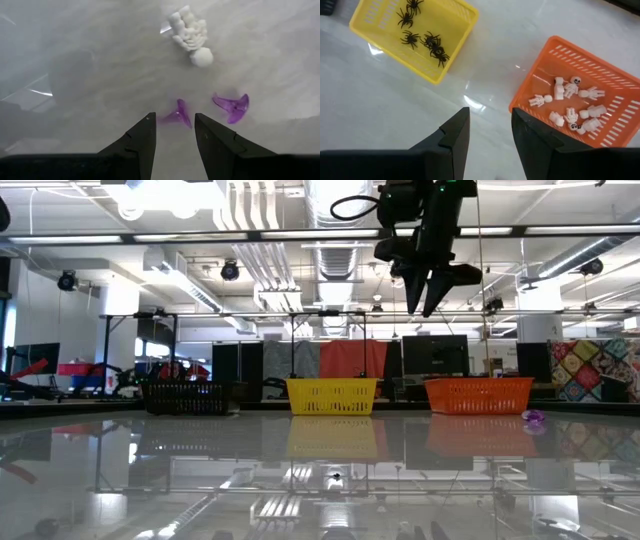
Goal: Sort Halloween decoration
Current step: Put the violet hat toy into the black bin
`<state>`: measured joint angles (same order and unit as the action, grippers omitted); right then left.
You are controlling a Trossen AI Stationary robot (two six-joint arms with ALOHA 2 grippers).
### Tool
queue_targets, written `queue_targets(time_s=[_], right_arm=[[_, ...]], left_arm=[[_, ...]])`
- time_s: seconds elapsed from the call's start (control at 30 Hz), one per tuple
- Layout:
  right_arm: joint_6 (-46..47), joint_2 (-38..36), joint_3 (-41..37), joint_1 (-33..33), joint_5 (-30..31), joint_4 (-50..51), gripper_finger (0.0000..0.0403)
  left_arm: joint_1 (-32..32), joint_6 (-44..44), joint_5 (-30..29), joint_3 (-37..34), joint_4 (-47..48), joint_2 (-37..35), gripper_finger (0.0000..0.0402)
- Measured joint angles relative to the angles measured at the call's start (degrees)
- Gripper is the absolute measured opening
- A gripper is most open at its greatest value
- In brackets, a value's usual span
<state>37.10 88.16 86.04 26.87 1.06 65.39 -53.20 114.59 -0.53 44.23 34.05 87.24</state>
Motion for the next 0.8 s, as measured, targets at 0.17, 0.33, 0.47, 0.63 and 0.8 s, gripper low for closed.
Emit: queue_targets(time_s=[0.17, 0.33, 0.47, 0.63, 0.8], right_arm=[[0.0, 0.0, 0.0, 0.0, 0.0, -0.1, 0.0131], [0.0, 0.0, 0.0, 0.0, 0.0, -0.2, 0.0132], [0.0, 0.0, 0.0, 0.0, 0.0, -0.2, 0.0134], [0.0, 0.0, 0.0, 0.0, 0.0, -0.2, 0.013], [0.0, 0.0, 0.0, 0.0, 0.0, -0.2, 0.0127]], left_arm=[[0.1, 0.0, 0.1, 0.1, -0.2, 1.6, 0.0118], [0.1, -0.5, 0.2, 0.2, -0.1, 2.4, 0.0116], [0.1, -1.9, 0.2, 0.2, 0.2, 2.5, 0.0094], [0.2, -3.4, 0.0, 0.2, 0.4, 2.5, 0.0039], [0.2, -4.5, -0.1, 0.2, 0.4, 2.5, 0.0005]])
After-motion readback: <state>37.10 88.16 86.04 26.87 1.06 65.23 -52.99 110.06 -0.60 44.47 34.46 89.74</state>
